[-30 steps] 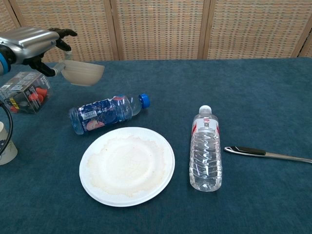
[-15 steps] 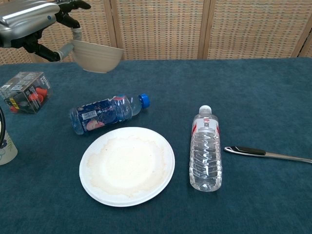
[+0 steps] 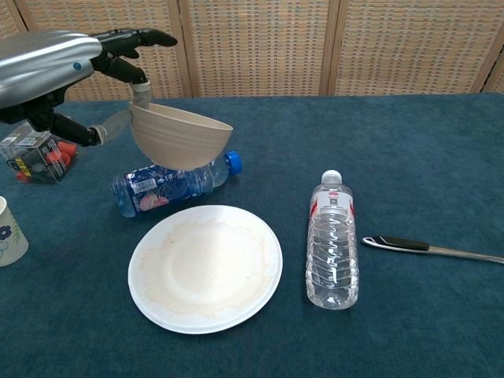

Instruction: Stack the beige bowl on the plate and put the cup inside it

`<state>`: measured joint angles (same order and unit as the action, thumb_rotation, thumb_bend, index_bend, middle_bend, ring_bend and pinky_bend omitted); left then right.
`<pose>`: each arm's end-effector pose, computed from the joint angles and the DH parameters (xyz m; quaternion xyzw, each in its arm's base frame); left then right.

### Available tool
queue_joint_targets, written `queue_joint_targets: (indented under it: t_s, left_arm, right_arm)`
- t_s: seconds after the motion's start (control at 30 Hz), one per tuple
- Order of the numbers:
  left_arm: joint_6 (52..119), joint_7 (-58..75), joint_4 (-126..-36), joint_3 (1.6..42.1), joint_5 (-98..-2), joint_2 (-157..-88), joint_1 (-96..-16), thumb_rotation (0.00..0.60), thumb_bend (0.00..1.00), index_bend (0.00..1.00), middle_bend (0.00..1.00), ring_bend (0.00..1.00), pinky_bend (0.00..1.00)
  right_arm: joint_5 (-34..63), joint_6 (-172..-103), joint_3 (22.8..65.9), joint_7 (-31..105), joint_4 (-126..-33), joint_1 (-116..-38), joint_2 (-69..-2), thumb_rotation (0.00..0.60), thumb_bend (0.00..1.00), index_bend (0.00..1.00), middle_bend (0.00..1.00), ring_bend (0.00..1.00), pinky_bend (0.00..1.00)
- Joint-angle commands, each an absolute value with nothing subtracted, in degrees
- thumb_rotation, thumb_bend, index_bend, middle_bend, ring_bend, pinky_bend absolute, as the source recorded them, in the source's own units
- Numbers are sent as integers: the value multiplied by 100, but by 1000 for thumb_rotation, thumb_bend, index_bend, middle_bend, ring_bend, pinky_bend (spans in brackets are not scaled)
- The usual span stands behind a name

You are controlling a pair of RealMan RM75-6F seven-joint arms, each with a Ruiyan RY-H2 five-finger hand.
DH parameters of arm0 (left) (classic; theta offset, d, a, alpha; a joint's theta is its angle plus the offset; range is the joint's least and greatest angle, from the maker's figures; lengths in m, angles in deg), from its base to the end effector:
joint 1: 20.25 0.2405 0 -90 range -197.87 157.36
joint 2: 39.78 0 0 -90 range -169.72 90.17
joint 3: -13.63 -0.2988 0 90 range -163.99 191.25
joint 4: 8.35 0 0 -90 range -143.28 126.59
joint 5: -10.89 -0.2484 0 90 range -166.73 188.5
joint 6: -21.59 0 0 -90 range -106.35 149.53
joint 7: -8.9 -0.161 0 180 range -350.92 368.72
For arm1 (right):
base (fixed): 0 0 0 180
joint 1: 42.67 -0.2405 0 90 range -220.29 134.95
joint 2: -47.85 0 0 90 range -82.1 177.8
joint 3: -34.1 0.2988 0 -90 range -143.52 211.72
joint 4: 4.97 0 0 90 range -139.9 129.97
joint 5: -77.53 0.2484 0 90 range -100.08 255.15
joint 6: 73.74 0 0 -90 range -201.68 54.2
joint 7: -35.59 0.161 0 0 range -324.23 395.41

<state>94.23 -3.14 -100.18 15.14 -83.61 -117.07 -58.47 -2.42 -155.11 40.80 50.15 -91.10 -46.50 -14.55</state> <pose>-0.1634 0.3335 0.0169 -0.7788 -0.1866 -0.4786 0.3600 -0.4080 -0.2149 0.1788 0.5207 -0.4440 0.4113 0.6022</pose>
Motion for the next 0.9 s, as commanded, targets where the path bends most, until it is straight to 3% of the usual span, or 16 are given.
queue_joint_targets:
  t_s: [0.03, 0.9]
  left_arm:
    - [9395, -239, -9916, 1459, -8440, -11800, -5825, 600, 548, 685, 33, 0, 106]
    - [8685, -636, -9086, 1241, -8495, -12871, -5856, 600, 548, 689, 33, 0, 105]
  right_arm:
    - [-234, -15522, 4087, 4995, -9110, -4648, -1459, 600, 141, 10, 0, 0, 0]
    - [-171, -15583, 4143, 5156, -9095, -4585, -1431, 600, 141, 10, 0, 0, 0]
